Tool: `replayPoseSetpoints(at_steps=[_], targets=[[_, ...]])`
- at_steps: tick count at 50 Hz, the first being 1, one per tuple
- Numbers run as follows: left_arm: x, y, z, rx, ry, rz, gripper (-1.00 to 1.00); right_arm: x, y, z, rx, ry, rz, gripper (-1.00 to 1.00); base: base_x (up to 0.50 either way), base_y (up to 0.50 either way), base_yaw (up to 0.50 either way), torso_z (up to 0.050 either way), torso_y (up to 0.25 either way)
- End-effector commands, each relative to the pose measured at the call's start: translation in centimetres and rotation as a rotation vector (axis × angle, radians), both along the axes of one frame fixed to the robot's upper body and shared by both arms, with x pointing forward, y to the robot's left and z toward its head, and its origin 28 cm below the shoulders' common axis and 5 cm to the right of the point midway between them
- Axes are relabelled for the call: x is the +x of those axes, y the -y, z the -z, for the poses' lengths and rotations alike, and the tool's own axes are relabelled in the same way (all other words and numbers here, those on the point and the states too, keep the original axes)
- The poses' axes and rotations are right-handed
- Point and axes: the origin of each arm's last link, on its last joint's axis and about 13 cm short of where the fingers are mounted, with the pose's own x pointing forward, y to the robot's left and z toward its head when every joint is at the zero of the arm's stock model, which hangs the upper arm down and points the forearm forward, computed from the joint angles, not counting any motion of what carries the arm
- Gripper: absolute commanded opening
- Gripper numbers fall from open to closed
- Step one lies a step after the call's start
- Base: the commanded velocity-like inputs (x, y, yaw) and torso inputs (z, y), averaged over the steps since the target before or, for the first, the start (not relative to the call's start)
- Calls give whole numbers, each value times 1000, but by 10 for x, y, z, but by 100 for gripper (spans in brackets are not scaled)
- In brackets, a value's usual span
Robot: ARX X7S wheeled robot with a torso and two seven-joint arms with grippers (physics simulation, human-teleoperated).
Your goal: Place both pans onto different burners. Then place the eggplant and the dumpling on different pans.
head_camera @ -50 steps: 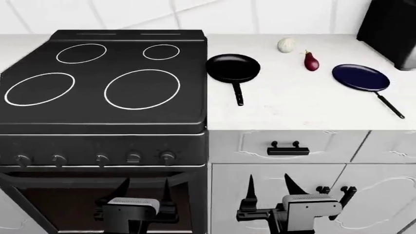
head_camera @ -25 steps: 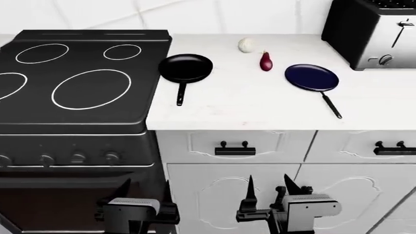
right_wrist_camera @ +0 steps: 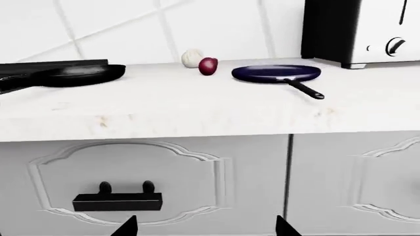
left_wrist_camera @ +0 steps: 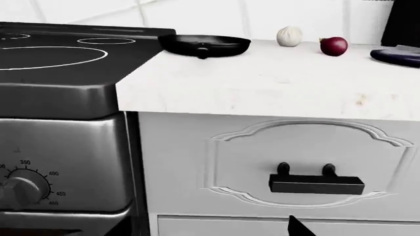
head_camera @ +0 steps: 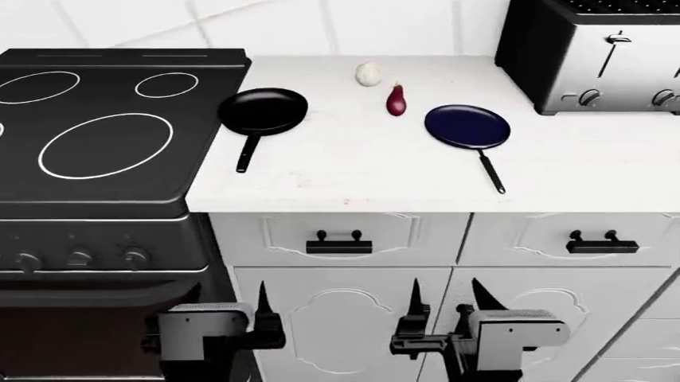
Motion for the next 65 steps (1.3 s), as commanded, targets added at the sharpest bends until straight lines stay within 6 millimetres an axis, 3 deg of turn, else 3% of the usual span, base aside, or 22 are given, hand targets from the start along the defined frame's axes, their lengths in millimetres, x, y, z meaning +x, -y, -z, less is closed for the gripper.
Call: replayPoseSetpoints(at_steps=[1,8,15,19,38,58,65], targets=[[-1,-9,-66,58,-21,-23,100,-10,9,-67,23,22,-6,100,0,0,0,0,0],[-1,-20,-130,115,46,16,100,-13,24,-137,-49,98,-3,100,0,0,0,0,0],[3,-28,-172,124,124,38,100,-14,33,-171,-67,165,-15,100,0,0,0,0,0],[5,-31,-185,110,147,62,100,-15,36,-178,-58,172,-23,100,0,0,0,0,0],[9,-33,-193,119,191,59,100,-14,41,-183,-34,194,-33,100,453,80,0,0,0],[9,-32,-193,131,195,54,100,-12,43,-180,-27,192,-23,100,500,-153,0,0,1],[10,-32,-192,129,191,49,100,-9,45,-180,-24,176,7,100,80,-13,0,0,0]])
